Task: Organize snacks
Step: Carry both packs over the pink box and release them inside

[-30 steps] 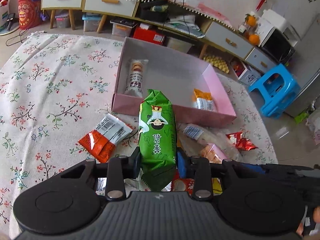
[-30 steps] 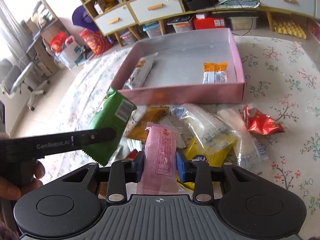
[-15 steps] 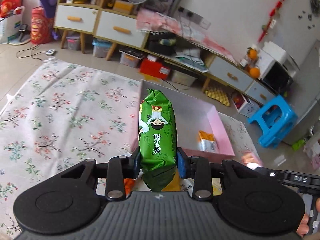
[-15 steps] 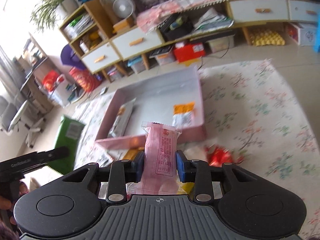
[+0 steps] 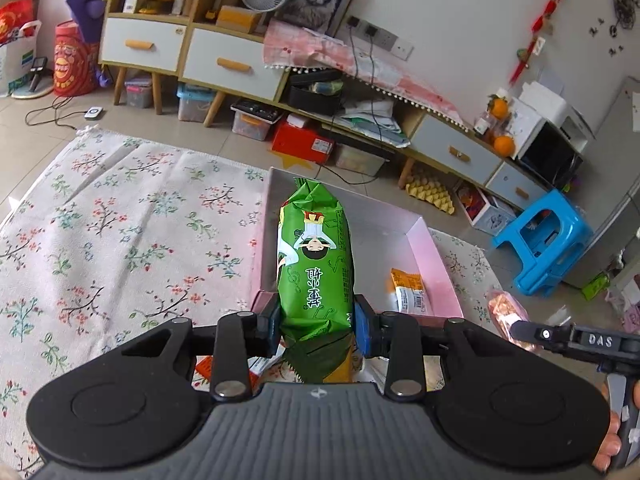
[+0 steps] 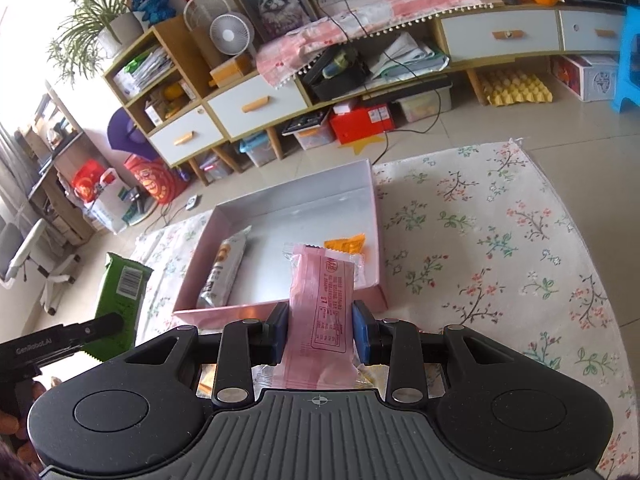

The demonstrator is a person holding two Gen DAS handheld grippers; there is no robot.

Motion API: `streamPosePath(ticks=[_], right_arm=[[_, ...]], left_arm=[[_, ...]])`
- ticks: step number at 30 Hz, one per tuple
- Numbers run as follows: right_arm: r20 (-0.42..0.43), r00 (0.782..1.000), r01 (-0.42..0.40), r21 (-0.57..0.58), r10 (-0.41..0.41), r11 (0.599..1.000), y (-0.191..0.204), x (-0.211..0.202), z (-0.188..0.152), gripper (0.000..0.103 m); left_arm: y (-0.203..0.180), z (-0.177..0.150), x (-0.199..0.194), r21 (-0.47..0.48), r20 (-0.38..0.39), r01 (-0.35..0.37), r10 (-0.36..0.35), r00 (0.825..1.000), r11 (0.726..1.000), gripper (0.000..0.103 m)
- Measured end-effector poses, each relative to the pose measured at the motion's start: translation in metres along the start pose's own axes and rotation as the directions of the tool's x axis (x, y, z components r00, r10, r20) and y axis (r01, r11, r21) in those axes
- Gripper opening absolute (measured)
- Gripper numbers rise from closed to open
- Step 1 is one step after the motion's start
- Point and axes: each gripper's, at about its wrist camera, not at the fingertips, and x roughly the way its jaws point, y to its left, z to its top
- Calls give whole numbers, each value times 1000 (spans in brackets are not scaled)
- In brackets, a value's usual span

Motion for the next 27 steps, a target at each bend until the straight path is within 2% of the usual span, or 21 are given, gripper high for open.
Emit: streamPosePath(ticks=[6, 13, 18, 21, 27], right_arm=[[8, 999, 31, 12, -31, 999, -7, 8, 16, 32], [-15, 997, 73, 38, -73, 997, -17, 35, 38, 32], [-35, 999, 16, 88, -13, 996, -16, 47, 47, 32], [-38, 999, 10, 61, -8, 998, -6, 54, 49, 32], [-52, 999, 2, 51, 1, 999, 2, 73, 56, 32]], left_arm=[[-10, 10, 13, 68, 21, -33, 32, 999, 997, 32], [-20, 26, 48, 95, -3, -22, 22, 1000, 995, 32], [-15, 28, 72, 77, -51, 6, -2, 999, 997, 32], [-12, 29, 81, 70, -64, 2, 2, 998, 998, 32], [-16, 23, 88, 124, -71, -41, 50, 996, 991, 32]])
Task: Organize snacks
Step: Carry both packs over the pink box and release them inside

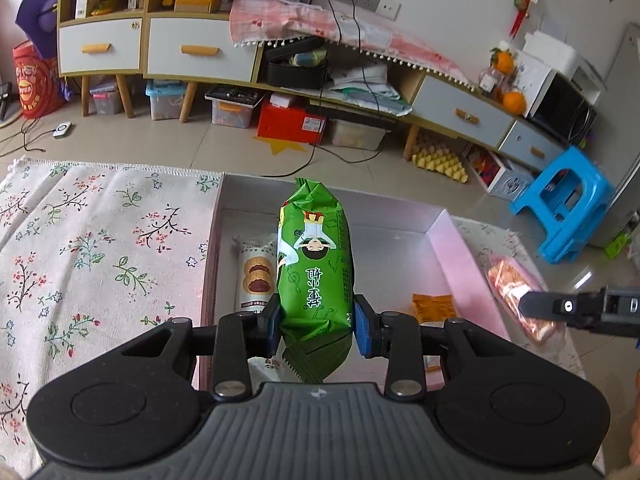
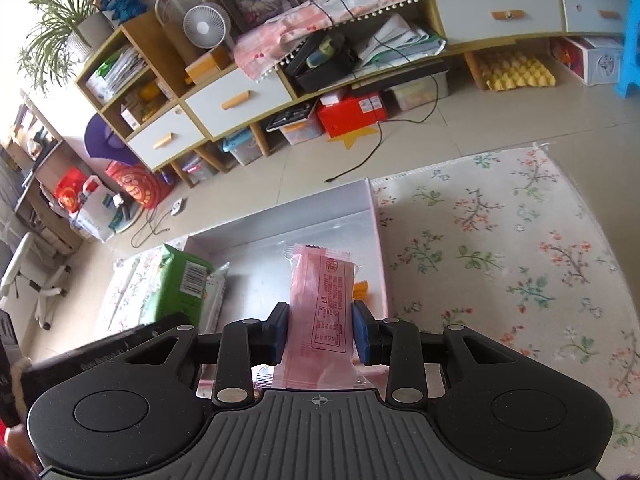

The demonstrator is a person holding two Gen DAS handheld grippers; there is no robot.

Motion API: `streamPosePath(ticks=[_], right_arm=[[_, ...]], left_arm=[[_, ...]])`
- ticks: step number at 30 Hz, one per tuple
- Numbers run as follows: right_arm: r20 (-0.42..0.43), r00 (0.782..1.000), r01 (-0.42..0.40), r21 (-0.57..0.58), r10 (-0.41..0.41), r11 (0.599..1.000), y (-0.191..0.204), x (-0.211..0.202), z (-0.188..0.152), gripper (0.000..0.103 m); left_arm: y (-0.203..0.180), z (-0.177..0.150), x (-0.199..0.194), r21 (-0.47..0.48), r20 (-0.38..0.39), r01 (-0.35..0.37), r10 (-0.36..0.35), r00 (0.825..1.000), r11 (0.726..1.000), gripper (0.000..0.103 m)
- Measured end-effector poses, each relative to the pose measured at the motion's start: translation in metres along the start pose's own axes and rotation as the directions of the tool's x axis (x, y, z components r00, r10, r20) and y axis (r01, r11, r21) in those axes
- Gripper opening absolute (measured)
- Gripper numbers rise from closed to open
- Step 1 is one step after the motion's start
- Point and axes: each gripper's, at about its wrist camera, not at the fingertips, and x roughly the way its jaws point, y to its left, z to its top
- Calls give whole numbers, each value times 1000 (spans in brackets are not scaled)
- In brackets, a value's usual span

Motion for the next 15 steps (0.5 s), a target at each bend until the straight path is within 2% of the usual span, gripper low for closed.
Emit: streamPosePath(ticks=[10, 15], right_arm=[[-25, 1000, 0, -25, 0, 1000, 21, 42, -4, 32], [-28, 999, -38, 9, 38, 999, 24, 56, -9, 35]], left_arm=[[-6, 0, 11, 68, -19, -87, 88, 996, 994, 33], [-8, 0, 13, 87, -23, -113, 115, 993, 990, 34]])
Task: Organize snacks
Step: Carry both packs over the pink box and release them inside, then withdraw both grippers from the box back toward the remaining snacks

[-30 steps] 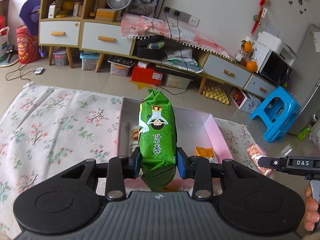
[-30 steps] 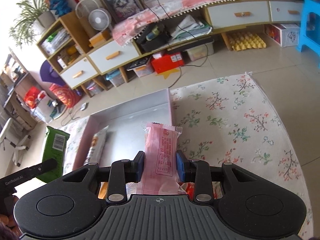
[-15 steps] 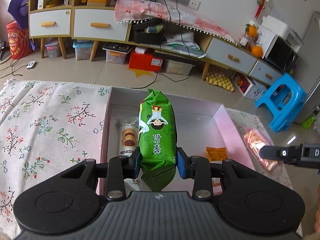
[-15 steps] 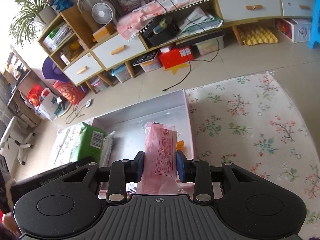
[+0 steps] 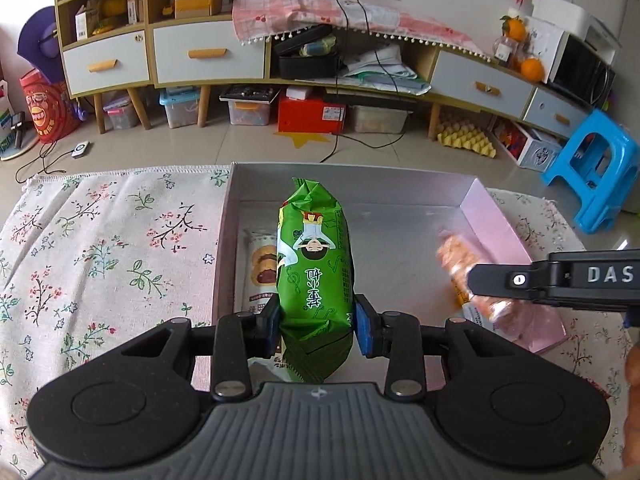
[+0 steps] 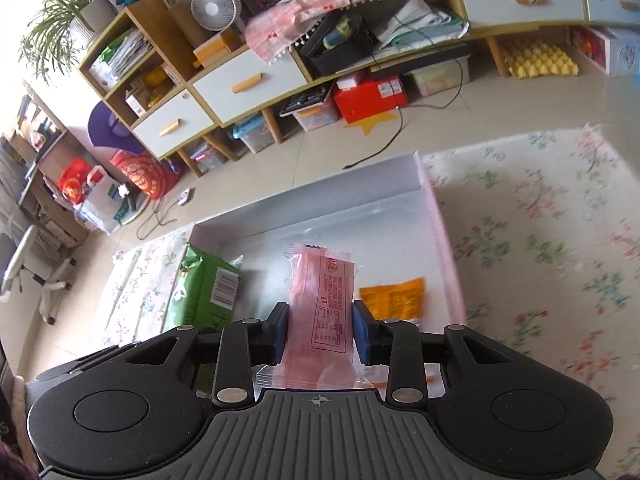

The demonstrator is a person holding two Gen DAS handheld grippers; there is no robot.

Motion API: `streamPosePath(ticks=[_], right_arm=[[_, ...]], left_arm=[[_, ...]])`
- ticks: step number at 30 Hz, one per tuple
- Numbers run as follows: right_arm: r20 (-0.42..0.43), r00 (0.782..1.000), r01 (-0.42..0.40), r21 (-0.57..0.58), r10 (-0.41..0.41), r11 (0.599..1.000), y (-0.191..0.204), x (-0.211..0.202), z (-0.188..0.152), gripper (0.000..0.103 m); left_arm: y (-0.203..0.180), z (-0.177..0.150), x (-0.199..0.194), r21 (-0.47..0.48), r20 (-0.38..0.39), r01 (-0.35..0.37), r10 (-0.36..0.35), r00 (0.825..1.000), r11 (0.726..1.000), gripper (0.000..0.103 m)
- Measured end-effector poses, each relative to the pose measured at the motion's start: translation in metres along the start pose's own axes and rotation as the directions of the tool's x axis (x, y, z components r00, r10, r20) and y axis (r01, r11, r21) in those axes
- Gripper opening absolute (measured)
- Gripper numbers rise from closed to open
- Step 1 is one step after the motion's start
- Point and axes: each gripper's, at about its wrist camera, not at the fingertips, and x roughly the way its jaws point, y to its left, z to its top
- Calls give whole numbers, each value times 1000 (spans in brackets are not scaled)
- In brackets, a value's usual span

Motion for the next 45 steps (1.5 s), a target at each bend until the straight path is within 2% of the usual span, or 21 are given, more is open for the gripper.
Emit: streamPosePath(ticks=[4, 6, 11, 13, 15, 17, 19, 21, 23, 25, 27, 31, 38, 45], right_arm=[[10, 1000, -15, 19, 15, 1000, -1, 2, -3, 36], [4, 1000, -15, 27, 15, 1000, -2, -2, -3, 43], [4, 999, -42, 64, 42, 997, -6, -20, 3, 50], [19, 999, -48, 62, 47, 997, -5, -30, 5, 52], [31, 998, -54, 51, 52, 997, -3, -41, 6, 62], [40, 998, -54, 33, 53, 998, 0, -50, 7, 68], [31, 999, -30, 22, 29, 999, 3, -58, 5, 71], [14, 1000, -11, 9, 11, 1000, 7, -67, 0, 73], [8, 1000, -17, -32, 17, 999, 14, -78, -5, 75], [18, 1000, -3, -96, 5, 995, 23, -93, -11, 79], [42, 999, 19, -165, -12, 986, 29, -109, -19, 85], [69, 996, 64, -205, -51, 977, 27, -130, -33, 87], [58, 998, 35, -153, -27, 988, 9, -153, -56, 87], [8, 999, 49, -213, -49, 976, 10, -146, -79, 87]], left_arm=[[0, 1, 0, 15, 0, -19, 19, 1000, 1000, 43], [1, 2, -3, 11, 5, -19, 19, 1000, 1000, 43], [11, 8, -21, -50, 15, 34, -33, 999, 998, 44], [15, 8, -29, -66, 31, 45, -43, 999, 997, 52], [19, 8, -37, -82, 40, 54, -51, 998, 995, 54], [23, 7, -43, -101, 41, 59, -55, 998, 993, 55], [26, 4, -45, -124, 29, 49, -46, 999, 991, 63], [27, 2, -50, -128, 18, 23, -21, 1000, 992, 65], [26, -2, -58, -107, 26, 1, 2, 1000, 994, 68], [28, -6, -68, -93, 39, -22, 26, 999, 995, 80], [30, -11, -78, -102, 57, -17, 23, 998, 995, 84], [32, -20, -87, -111, 39, -14, 18, 999, 994, 85], [27, -39, -100, -72, 33, -10, 12, 999, 997, 91], [24, -62, -97, -72, -23, 19, -21, 1000, 997, 92]])
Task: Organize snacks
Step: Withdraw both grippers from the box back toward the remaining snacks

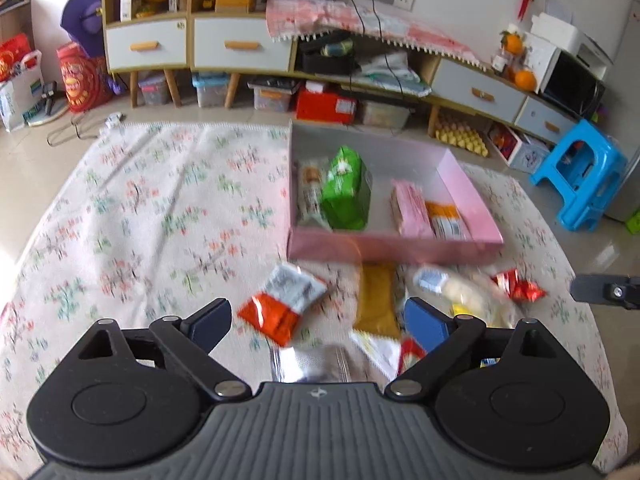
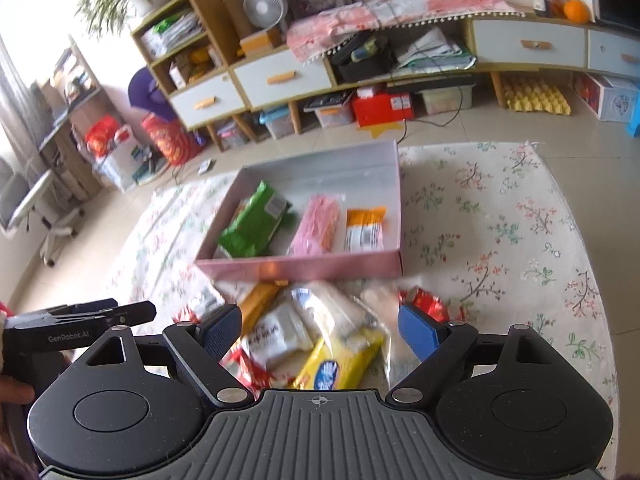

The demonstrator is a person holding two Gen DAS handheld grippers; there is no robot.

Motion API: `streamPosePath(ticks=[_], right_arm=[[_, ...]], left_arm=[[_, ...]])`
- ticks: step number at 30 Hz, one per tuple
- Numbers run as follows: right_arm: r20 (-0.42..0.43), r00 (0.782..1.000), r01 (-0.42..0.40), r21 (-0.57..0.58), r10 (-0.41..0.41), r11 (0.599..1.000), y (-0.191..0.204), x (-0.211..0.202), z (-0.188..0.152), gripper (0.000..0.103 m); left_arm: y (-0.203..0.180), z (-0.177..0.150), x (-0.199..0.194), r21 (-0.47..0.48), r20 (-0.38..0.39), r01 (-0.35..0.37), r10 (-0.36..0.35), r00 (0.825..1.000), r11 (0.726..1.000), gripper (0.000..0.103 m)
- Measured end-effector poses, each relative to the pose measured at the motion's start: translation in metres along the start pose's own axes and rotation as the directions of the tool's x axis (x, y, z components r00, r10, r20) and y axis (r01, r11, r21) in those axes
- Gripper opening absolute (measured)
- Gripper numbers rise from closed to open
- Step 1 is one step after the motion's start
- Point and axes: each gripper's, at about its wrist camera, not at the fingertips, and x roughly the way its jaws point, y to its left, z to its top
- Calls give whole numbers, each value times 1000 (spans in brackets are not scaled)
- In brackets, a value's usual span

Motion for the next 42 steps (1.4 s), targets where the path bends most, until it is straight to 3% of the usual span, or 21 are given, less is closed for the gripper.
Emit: streamPosePath(ticks=[6, 15, 19, 31, 38, 42], right_arm=[[-24, 999, 22, -6, -22, 1000, -2, 9, -6, 87], [-55, 998, 8, -9, -9, 1000, -1, 10, -5, 90], [-71, 996, 48, -22, -50, 999, 0, 15, -7, 91], [-108, 992, 65, -19, -67, 998, -1, 27, -11, 91], [-160, 987, -5, 53, 13, 999, 1, 40, -18, 91], [-146, 989, -46, -51, 38, 998, 19, 42, -24, 91]], left_arm=[[3, -9, 11, -9, -30, -20, 20, 999, 1000, 92], [-6, -14, 7, 3, -35, 34, -34, 999, 999, 92], [-10, -16, 8, 5, -39, 34, -34, 999, 999, 92], [-21, -22, 15, 31, -68, 41, -39, 997, 999, 90], [-26, -25, 18, 36, -88, 64, -61, 994, 997, 81], [-22, -23, 16, 24, -81, 60, -58, 995, 998, 78]])
